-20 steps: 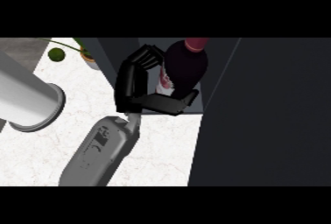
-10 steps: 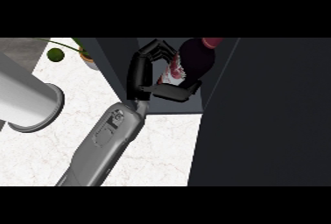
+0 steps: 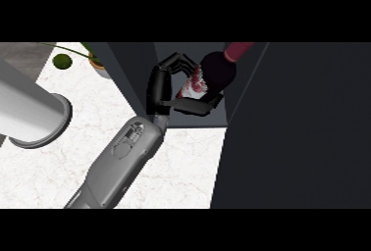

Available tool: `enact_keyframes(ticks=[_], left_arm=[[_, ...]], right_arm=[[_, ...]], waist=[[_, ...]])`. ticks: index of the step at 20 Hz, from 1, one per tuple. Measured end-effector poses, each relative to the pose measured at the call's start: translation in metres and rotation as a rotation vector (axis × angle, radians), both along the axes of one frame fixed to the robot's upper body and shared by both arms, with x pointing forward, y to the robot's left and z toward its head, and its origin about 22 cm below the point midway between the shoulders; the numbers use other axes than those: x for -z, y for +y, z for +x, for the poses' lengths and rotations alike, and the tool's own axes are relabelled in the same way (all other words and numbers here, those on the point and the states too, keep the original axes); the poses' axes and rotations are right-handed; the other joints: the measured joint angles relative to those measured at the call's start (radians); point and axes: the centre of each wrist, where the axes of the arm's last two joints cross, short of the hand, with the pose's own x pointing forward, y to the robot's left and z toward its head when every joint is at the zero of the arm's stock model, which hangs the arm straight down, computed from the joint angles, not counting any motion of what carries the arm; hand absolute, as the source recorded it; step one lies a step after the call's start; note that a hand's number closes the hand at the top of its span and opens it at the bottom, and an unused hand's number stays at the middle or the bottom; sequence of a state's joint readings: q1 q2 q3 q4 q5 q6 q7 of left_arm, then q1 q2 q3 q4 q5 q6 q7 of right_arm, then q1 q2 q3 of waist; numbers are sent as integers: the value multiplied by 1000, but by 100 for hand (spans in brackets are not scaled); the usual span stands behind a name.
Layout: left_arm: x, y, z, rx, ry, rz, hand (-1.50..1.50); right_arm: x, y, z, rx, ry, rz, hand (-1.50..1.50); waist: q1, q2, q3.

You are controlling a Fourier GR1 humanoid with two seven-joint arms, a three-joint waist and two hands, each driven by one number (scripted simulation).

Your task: Pick up the wine, place it into the cabinet and close the cabinet

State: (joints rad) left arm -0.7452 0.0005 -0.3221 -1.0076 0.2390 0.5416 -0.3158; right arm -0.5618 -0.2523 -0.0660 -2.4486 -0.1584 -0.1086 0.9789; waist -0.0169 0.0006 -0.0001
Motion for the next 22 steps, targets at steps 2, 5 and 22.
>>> enact_keyframes(ticks=[2, 5, 22], left_arm=[[7, 0, 2, -3, 11, -1, 150], [20, 3, 5, -9, 36, 2, 150], [74, 16, 15, -94, 60, 109, 150]], right_arm=[[-2, 0, 1, 1, -9, -4, -150], [-1, 1, 3, -8, -2, 0, -150], [1, 5, 7, -40, -1, -4, -150]], waist=[[-1, 0, 0], [-4, 1, 0], [-21, 6, -1]])
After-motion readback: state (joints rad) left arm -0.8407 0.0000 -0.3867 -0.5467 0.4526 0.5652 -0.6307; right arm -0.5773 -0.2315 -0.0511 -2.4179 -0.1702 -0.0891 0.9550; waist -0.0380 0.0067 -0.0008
